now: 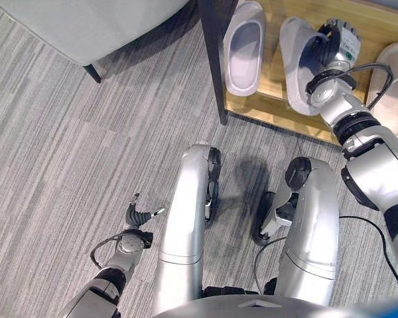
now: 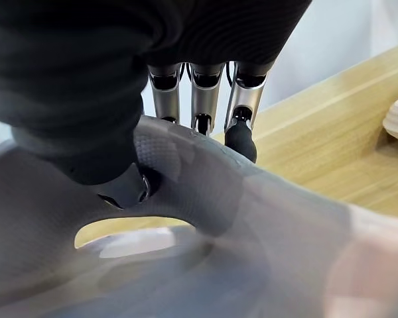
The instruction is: Arrange the slippers neatly on the shoe rack.
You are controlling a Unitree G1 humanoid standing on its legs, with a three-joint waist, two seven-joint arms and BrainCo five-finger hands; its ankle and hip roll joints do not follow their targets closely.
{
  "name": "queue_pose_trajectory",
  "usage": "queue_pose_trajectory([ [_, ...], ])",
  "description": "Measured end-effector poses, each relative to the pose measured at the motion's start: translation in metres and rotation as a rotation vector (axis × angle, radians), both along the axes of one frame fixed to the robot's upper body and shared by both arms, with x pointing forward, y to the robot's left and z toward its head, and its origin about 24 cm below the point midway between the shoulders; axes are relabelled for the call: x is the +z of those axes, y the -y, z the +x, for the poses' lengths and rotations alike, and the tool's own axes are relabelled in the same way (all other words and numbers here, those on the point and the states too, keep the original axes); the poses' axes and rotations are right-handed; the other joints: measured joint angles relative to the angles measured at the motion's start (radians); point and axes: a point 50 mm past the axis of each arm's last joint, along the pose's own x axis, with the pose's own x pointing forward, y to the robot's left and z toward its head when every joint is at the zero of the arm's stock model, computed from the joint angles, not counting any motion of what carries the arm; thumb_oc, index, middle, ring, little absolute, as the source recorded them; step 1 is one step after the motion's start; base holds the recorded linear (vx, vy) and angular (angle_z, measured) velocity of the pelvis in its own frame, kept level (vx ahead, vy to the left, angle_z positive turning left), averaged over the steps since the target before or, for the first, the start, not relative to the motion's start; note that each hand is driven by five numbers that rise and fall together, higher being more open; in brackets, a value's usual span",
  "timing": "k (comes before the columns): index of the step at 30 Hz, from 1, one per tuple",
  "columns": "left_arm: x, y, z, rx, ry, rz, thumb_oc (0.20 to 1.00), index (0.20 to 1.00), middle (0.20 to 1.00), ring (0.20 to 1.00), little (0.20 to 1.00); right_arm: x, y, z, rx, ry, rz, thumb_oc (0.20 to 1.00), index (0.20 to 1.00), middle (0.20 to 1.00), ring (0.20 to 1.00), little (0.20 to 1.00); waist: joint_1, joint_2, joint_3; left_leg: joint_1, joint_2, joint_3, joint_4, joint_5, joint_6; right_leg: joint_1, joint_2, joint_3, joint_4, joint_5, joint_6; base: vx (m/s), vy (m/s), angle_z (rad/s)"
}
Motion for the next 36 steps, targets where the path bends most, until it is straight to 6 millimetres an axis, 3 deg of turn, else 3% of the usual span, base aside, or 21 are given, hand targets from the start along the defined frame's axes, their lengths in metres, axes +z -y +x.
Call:
queue_pose_trajectory([
  [9, -0.005, -0.003, -0.008, 0.011, -0.024, 0.007, 1.000, 1.000, 1.000, 1.000, 1.000, -0.002, 0.004, 0.000, -0.012, -0.006, 0.036, 0.200, 0.200, 0.200, 0.200, 0.200, 0.005, 0.002, 0.005, 0.032, -0.013, 0.004, 0.000, -0.020, 0.001, 0.038, -0.002, 0.005, 0.001, -0.022, 0.011, 0.00, 0.004, 0.01],
  [11, -0.004, -0.002, -0.008, 0.010, -0.022, 0.004, 1.000, 1.000, 1.000, 1.000, 1.000, 0.005, 0.002, 0.000, -0.010, 0.014, 0.035, 0.200, 0.200, 0.200, 0.200, 0.200, 0.007, 0.002, 0.044, 0.045, -0.012, 0.008, 0.010, -0.021, 0.003, 0.049, -0.003, 0.010, 0.012, -0.023, 0.010, -0.02, 0.006, 0.01],
  [15, 0.007, 0.011, -0.003, -0.042, 0.065, -0.041, 1.000, 1.000, 1.000, 1.000, 1.000, 0.005, 0.010, -0.001, -0.035, 0.011, 0.050, 0.200, 0.200, 0.200, 0.200, 0.200, 0.019, 0.004, 0.055, 0.047, -0.013, 0.012, 0.024, -0.021, 0.004, 0.053, -0.007, 0.015, 0.031, -0.028, 0.011, -0.02, 0.005, 0.03],
  [17, 0.007, 0.010, -0.004, -0.044, 0.065, -0.040, 1.000, 1.000, 1.000, 1.000, 1.000, 0.003, 0.014, -0.001, -0.044, 0.003, 0.090, 1.000, 1.000, 1.000, 1.000, 1.000, 0.025, 0.004, 0.055, 0.049, -0.017, 0.012, 0.025, -0.024, -0.002, 0.060, -0.012, 0.015, 0.034, -0.036, 0.020, -0.01, 0.012, 0.09],
  [26, 0.003, -0.002, -0.013, -0.054, 0.010, -0.017, 1.000, 1.000, 1.000, 1.000, 1.000, -0.002, 0.019, 0.000, -0.035, -0.040, 0.179, 1.000, 1.000, 1.000, 1.000, 1.000, 0.028, 0.014, 0.061, 0.056, -0.034, 0.015, 0.024, -0.025, 0.003, 0.078, -0.021, 0.020, 0.034, -0.050, 0.028, 0.00, 0.014, 0.04],
  [36, 0.002, 0.005, -0.012, -0.069, 0.002, -0.052, 1.000, 1.000, 1.000, 1.000, 1.000, 0.005, 0.011, 0.000, 0.025, 0.020, 0.352, 1.000, 1.000, 1.000, 1.000, 1.000, 0.019, 0.015, 0.061, 0.065, -0.033, 0.014, 0.026, -0.031, -0.003, 0.088, -0.020, 0.022, 0.037, -0.051, 0.031, 0.00, 0.000, 0.00],
])
